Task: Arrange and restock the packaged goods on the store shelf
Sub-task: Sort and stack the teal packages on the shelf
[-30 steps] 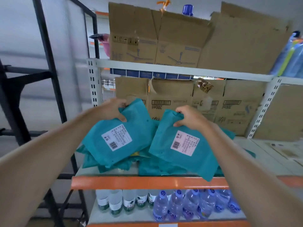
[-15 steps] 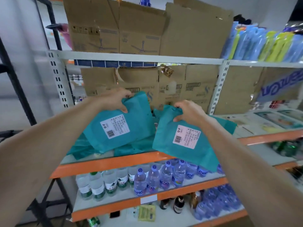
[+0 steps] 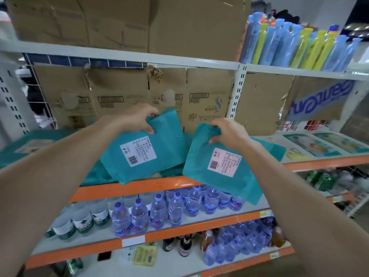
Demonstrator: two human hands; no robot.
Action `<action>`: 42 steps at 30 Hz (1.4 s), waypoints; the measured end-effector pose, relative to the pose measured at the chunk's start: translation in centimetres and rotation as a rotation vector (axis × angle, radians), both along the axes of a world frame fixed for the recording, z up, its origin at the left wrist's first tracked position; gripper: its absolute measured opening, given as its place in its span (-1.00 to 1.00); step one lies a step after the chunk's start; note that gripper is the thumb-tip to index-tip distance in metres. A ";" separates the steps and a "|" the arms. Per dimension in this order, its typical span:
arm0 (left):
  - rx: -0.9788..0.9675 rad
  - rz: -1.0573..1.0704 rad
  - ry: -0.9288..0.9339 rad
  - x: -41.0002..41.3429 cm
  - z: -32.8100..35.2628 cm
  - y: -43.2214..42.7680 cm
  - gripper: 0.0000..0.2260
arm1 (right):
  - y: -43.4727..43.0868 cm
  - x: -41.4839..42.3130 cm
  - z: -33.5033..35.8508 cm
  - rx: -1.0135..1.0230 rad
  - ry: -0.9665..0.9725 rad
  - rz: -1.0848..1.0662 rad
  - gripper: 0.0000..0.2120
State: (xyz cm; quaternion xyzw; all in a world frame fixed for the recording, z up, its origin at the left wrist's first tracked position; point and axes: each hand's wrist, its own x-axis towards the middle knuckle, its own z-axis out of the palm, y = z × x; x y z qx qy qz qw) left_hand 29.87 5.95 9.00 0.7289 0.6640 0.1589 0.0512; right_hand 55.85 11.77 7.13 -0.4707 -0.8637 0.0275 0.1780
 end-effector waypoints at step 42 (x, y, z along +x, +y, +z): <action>-0.042 -0.160 -0.139 38.7 1.9 40.2 -0.74 | 35.9 39.5 2.7 0.008 0.064 -0.181 -0.74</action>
